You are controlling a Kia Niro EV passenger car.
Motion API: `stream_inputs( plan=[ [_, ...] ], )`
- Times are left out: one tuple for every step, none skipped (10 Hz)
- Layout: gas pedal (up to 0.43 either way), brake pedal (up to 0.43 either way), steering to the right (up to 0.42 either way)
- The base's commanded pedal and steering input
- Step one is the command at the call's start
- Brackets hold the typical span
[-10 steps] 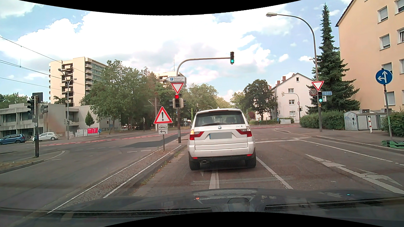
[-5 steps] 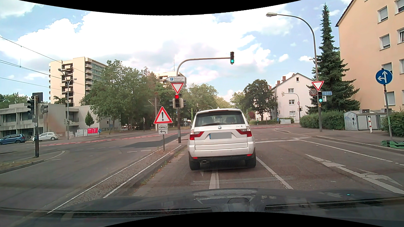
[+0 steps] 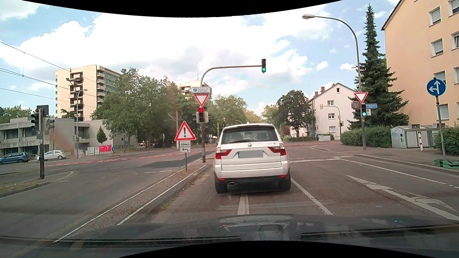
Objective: Follow the waypoints while adhering to traffic rules and regulations
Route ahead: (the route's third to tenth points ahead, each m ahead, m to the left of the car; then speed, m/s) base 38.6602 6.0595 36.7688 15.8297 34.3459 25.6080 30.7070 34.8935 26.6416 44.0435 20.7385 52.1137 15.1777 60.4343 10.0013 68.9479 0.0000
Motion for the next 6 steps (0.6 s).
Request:
stream_inputs(
  plan=[
    [0.000,0.287,-0.004],
    [0.000,0.287,-0.004],
    [0.000,0.293,-0.004],
    [0.000,0.293,-0.004],
    [0.000,0.165,-0.004],
    [0.000,0.012,-0.004]
  ],
)
